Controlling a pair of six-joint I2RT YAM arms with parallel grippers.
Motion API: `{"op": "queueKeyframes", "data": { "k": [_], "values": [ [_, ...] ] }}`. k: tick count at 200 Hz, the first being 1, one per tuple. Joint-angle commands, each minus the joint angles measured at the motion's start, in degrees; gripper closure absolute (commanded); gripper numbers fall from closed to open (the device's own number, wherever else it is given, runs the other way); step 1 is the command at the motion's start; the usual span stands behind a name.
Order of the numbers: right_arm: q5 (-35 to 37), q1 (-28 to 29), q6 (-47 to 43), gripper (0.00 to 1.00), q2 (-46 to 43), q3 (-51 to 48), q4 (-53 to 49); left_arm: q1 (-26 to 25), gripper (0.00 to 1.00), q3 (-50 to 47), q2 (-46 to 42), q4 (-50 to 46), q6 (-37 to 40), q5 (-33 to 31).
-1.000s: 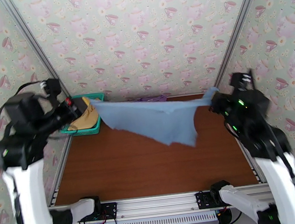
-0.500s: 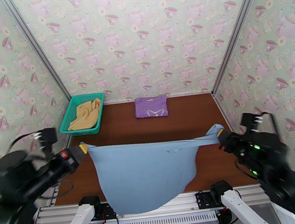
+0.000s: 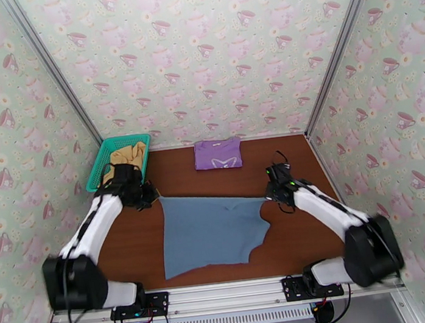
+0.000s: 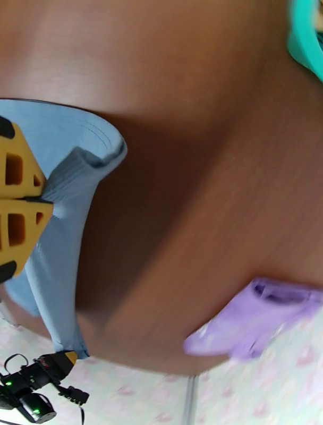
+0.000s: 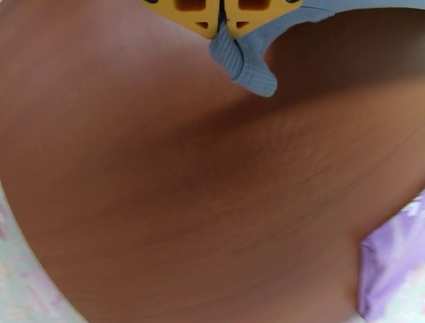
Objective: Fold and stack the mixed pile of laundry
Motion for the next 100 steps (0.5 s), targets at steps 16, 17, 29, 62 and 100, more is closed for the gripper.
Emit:
{"op": "queueKeyframes", "data": {
  "k": [16, 17, 29, 62, 100],
  "values": [
    [1.94, -0.24, -2.47, 1.0, 12.96, 12.66, 5.76, -0.53, 1.0, 12.66, 12.81, 7.04, -0.28, -3.5],
    [1.91, -0.24, -2.44, 1.0, 13.3, 12.93, 5.76, -0.58, 1.0, 12.91, 13.15, 7.05, -0.27, -3.45],
    [1.36, -0.23, -2.7, 1.0, 16.88, 16.03, 5.48, -0.6, 1.0, 15.51, 16.92, 7.49, -0.49, -3.54],
    [-0.38, -0.28, -3.09, 1.0, 24.34, 23.15, 4.31, -0.88, 0.52, 21.26, 24.64, 8.03, -0.87, -4.27],
    [-6.67, -0.23, -5.21, 0.8, 29.16, 30.79, 0.75, -1.59, 0.05, 22.84, 26.67, 8.6, -0.9, -5.9]
  ]
}}
